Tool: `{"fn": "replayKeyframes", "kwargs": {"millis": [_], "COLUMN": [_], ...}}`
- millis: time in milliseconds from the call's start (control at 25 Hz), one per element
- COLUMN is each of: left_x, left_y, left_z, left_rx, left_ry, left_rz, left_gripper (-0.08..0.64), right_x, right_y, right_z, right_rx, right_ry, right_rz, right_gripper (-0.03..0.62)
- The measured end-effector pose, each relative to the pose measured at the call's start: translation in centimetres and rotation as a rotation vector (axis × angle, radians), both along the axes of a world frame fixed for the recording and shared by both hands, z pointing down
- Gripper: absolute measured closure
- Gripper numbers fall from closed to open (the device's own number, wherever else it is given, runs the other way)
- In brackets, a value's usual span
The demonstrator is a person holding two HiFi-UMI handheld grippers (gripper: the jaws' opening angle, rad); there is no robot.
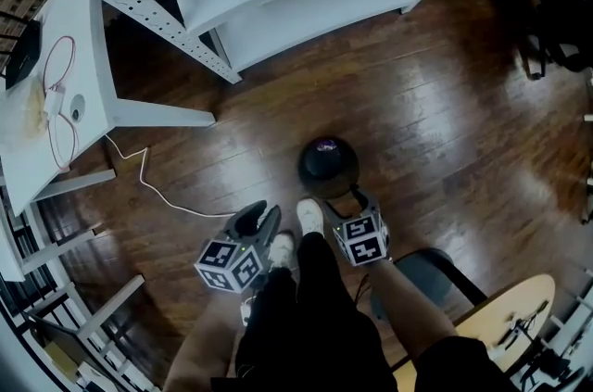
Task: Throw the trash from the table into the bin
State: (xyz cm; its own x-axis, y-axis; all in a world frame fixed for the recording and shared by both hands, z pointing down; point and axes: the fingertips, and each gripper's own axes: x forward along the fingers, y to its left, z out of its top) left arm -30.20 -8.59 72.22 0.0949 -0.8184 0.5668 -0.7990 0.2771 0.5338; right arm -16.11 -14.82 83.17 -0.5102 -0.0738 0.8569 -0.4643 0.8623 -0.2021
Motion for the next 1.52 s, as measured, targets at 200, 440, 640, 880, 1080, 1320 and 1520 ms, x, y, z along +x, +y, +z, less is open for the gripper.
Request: {"fn": "replayKeyframes", "kwargs": {"millis": [200, 440, 640, 880, 1080, 1320, 1520], "left_x": [-0.5, -1.4, -3.0, -3.2, -0.5, 6.3, 16.8], "left_y": [0.6, 1.1, 3.4, 3.9, 4.6, 2.0, 0.3], "left_z": [-1.8, -5.5, -10.4, -17.6, -22.6, -28.0, -31.0], "left_rx": [0.042, 0.124, 0.226, 0.4, 0.514, 0.673, 0.744], "left_ry": [-0.007, -0.026, -0.043, -0.098, -0.128, -0.072, -0.011], "left_rz": [0.016, 0.034, 0.003, 0.048, 0.102, 0.268, 0.422], "left_gripper": [0.43, 0.43, 0.437, 0.439, 0.497, 0.557, 0.56], "right_x": [0.0, -0.4, -0.6, 0.2, 4.3, 12.7, 20.7], "right_y": [1.2, 0.8, 1.1, 2.4, 3.8, 4.2, 7.2], "right_z": [-2.7, -7.7, -14.9, -23.0, -29.0, -35.7, -39.2], "right_rx": [0.032, 0.12, 0.228, 0.363, 0.475, 0.643, 0.699], "right_ry": [-0.031, -0.119, -0.228, -0.347, -0.402, -0.454, -0.478], "right_rz": [0.034, 0.12, 0.226, 0.303, 0.406, 0.615, 0.755], "right_gripper": [0.282, 0.35, 0.572, 0.592, 0.592, 0.592, 0.592]}}
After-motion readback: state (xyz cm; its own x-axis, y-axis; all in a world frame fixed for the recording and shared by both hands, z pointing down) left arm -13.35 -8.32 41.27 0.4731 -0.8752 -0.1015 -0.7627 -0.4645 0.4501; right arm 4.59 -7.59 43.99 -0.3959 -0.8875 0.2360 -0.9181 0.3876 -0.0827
